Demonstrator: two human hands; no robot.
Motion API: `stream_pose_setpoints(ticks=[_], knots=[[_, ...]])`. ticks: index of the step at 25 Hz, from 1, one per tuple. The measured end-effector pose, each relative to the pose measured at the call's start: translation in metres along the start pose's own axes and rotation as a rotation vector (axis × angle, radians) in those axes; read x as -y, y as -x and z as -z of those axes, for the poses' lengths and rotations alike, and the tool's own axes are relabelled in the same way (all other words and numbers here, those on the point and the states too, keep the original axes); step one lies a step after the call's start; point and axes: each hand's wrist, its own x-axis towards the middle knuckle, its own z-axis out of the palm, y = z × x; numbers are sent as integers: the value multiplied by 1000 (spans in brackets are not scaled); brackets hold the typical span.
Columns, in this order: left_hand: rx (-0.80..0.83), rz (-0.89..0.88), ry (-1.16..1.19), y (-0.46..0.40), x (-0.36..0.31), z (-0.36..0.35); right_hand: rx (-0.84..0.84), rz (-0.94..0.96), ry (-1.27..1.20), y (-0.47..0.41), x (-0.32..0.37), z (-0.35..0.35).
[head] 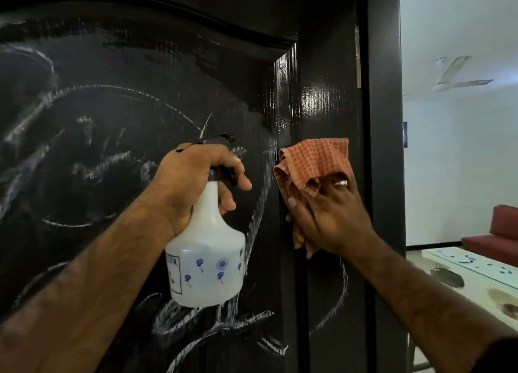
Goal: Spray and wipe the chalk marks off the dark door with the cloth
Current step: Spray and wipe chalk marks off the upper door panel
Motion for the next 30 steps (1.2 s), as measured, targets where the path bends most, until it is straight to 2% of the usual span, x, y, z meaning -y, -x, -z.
stream_pose_setpoints(ticks=[1, 4, 6, 8, 11, 13, 14, 17, 19, 20, 22, 25, 26, 27, 30], knots=[[-11, -6, 4, 1, -1, 5, -8, -12, -8, -15, -7, 3], [-33, -27, 14, 0, -6, 13, -138, -325, -45, -99, -15, 10], [-53, -43, 15, -1, -8, 17, -194, -387, -63, -139, 8, 14], [-71, -43, 20, 1, -7, 22, -186, -213, -50, -135, 34, 15], [-83, -33, 11, 6, -5, 33, -108, 228, 53, -74, 36, 8], [-90, -19, 4, 9, -5, 41, -79, 358, 79, -54, 17, 9], [-94, -17, 2, 10, -6, 45, -88, 297, 70, -61, 10, 12], [-106, -39, -9, 9, -11, 49, -171, -129, -8, -129, 21, 16], [-112, -53, -22, 6, -16, 49, -206, -268, -54, -162, 54, 19], [-122, -57, -20, 6, -17, 50, -196, -269, -88, -162, 70, 19], [-139, -62, -9, 8, -18, 55, -155, -99, -76, -129, 78, 10], [-127, -49, -28, 15, -17, 68, -93, 283, 30, -74, 59, 8], [-123, -42, -35, 17, -16, 73, -100, 304, 59, -82, 49, 11], [-132, -42, -43, 19, -16, 79, -105, 222, 70, -102, 45, 14], [-193, -65, -52, 23, -17, 91, -174, -213, 12, -177, 64, 26]])
